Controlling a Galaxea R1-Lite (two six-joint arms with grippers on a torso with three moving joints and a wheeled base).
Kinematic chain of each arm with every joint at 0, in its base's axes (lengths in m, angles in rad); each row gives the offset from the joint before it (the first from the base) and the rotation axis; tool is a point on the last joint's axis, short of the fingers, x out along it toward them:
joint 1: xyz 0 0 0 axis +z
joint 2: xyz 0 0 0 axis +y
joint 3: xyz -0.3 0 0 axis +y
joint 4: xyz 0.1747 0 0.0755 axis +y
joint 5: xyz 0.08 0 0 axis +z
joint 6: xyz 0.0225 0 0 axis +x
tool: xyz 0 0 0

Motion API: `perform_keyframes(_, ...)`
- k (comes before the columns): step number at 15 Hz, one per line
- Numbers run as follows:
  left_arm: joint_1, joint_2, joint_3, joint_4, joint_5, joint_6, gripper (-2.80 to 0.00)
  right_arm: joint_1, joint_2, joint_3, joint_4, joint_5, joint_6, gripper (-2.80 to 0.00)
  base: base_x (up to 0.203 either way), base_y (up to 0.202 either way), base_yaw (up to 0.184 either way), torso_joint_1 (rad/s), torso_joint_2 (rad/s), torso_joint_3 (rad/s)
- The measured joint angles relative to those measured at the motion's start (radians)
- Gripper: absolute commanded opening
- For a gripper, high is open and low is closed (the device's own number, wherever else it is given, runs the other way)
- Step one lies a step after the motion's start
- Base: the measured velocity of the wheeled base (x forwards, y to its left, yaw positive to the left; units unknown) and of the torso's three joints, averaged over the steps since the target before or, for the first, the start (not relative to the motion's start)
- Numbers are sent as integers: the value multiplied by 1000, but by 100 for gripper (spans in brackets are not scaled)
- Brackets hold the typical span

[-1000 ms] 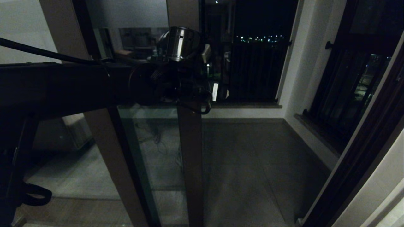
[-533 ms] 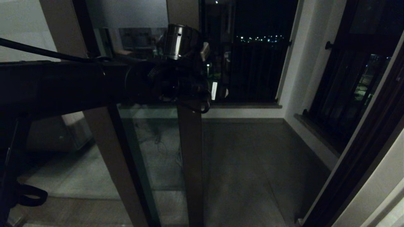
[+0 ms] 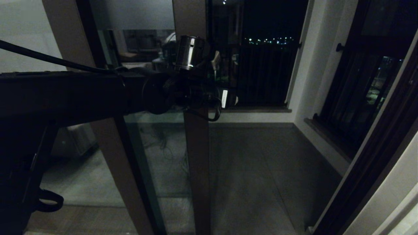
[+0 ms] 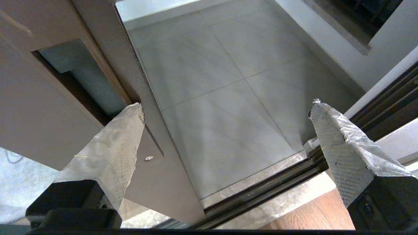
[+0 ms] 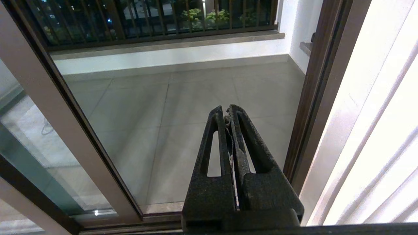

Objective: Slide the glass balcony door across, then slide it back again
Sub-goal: Close the slid door

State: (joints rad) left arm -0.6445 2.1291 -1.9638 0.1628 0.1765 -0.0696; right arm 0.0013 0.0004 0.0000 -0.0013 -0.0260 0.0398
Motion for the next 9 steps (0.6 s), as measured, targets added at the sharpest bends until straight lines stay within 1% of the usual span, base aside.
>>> perform_keyframes(9,-1,-69,44,10,1,-2,0,0,0,0,0,0,0,-280,0,0,0,0,0,0)
